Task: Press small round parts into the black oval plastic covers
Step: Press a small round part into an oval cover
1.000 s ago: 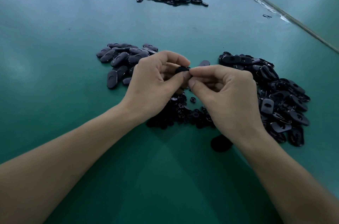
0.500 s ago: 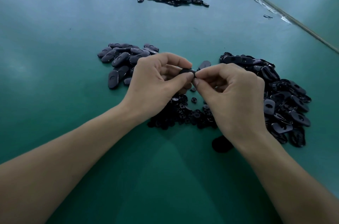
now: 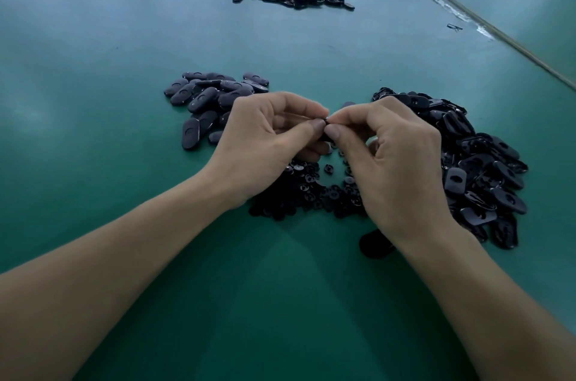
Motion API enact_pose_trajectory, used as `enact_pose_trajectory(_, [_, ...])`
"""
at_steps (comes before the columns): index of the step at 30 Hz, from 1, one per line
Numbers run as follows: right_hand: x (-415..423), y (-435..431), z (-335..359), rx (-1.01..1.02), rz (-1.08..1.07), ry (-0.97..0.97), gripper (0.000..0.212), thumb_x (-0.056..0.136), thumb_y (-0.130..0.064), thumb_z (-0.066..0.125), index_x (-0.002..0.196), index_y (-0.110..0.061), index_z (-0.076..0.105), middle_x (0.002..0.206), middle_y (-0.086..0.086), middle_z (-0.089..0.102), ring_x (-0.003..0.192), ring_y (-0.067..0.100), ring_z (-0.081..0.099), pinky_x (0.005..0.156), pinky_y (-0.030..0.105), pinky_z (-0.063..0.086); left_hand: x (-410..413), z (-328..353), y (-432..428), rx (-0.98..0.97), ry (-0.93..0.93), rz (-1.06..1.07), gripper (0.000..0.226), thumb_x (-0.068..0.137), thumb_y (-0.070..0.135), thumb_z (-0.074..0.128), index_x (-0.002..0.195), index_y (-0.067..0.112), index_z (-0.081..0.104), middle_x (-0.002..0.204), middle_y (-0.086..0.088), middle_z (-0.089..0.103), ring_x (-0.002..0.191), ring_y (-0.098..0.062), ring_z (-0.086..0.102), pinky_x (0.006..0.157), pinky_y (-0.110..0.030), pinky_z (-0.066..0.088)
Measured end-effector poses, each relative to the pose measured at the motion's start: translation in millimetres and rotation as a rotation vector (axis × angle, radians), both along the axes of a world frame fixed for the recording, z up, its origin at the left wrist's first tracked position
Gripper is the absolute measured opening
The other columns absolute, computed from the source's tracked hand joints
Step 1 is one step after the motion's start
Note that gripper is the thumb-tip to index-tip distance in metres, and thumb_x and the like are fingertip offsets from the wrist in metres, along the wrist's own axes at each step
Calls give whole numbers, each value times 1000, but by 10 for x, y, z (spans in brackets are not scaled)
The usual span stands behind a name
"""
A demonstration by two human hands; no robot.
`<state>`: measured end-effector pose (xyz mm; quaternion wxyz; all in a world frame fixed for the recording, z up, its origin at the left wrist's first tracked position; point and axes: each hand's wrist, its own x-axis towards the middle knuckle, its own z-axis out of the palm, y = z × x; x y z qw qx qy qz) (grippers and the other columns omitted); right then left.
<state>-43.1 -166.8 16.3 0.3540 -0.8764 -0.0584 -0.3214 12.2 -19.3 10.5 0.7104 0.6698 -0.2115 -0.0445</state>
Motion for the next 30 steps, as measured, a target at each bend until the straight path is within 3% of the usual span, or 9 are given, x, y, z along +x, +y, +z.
enact_pose_trajectory(6, [-1,58,23,125,5,84,11,88,-10,72,92,-20,74,87,-6,70,76,5,66,71,10,49,14,0,3,-23,8,29,14,89,-8,66,90,5,70,74,-8,76,63,-16,72,63,-23,59])
enact_pose_trajectory(11, [-9,80,31,242,4,127,15,87,-8,70,86,-23,70,74,-15,70,70,1,67,69,15,54,5,-10,-1,-28,-16,10,19,85,-13,68,88,6,69,75,-5,75,65,-15,71,69,-27,61])
enact_pose_trajectory(16, [12,50,17,404,23,193,21,86,-8,72,78,-27,67,73,-5,73,70,12,72,72,36,59,13,-24,8,-23,-44,17,24,82,-15,70,86,9,69,77,-2,76,70,-14,72,72,-28,61])
enact_pose_trajectory(21, [22,54,1,573,65,214,18,86,-7,73,81,-23,69,74,-1,74,70,12,73,66,28,54,16,-22,8,-25,-52,30,23,81,-13,73,86,9,70,77,-5,76,71,-21,74,72,-30,61])
enact_pose_trajectory(25, [29,58,-8,514,55,216,21,87,-6,73,80,-25,69,72,-4,74,68,10,72,65,24,53,16,-17,10,-30,-36,8,22,82,-14,71,87,7,69,76,-5,76,70,-18,73,70,-27,61])
enact_pose_trajectory(30, [10,59,9,394,9,160,24,86,-7,74,79,-30,70,71,-8,73,68,9,71,70,34,60,9,-4,3,-20,-36,7,22,83,-14,70,88,7,69,76,-5,76,69,-17,72,71,-28,61])
